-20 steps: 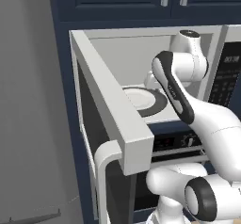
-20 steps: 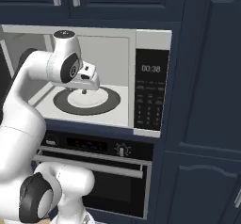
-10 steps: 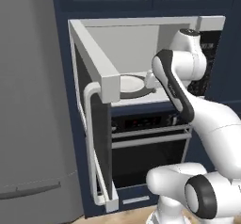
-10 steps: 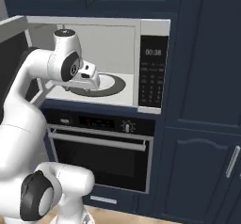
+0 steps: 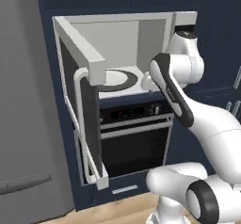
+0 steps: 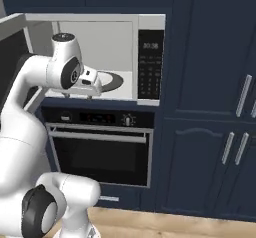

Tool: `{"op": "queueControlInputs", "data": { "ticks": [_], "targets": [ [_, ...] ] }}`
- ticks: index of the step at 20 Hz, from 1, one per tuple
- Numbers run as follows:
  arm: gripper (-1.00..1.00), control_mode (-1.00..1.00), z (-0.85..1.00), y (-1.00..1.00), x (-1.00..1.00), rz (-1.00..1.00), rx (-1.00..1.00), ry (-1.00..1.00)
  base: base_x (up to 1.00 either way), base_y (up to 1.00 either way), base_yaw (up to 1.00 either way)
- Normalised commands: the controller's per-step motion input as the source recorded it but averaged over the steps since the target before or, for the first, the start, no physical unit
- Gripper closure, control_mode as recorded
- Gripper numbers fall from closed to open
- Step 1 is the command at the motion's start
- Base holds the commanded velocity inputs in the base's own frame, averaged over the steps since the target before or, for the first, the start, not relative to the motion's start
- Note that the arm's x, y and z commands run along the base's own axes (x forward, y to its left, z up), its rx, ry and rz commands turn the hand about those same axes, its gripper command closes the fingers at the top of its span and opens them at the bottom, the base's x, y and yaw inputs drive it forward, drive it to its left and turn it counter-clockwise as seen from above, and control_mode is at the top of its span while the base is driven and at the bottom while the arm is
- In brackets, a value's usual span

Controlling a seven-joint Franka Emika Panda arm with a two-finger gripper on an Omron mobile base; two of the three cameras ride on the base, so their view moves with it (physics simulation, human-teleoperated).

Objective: Pick the steak from the counter and place it in the microwave.

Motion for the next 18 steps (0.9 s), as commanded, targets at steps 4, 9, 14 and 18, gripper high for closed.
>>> {"op": "queueControlInputs", "data": {
  "ticks": [4, 9, 14, 18],
  "targets": [
    [-1.0, 1.0, 0.0, 0.0, 0.0, 0.0, 0.0, 0.0, 0.09, 0.05, -0.88],
    [-1.0, 1.0, 0.0, 0.0, 0.0, 0.0, 0.0, 0.0, 0.0, 0.03, -0.94],
    [-1.0, 1.0, 0.0, 0.0, 0.0, 0.0, 0.0, 0.0, 0.0, 0.08, -0.96],
    [-1.0, 1.0, 0.0, 0.0, 0.0, 0.0, 0.0, 0.0, 0.08, 0.04, -0.94]
  ]
}}
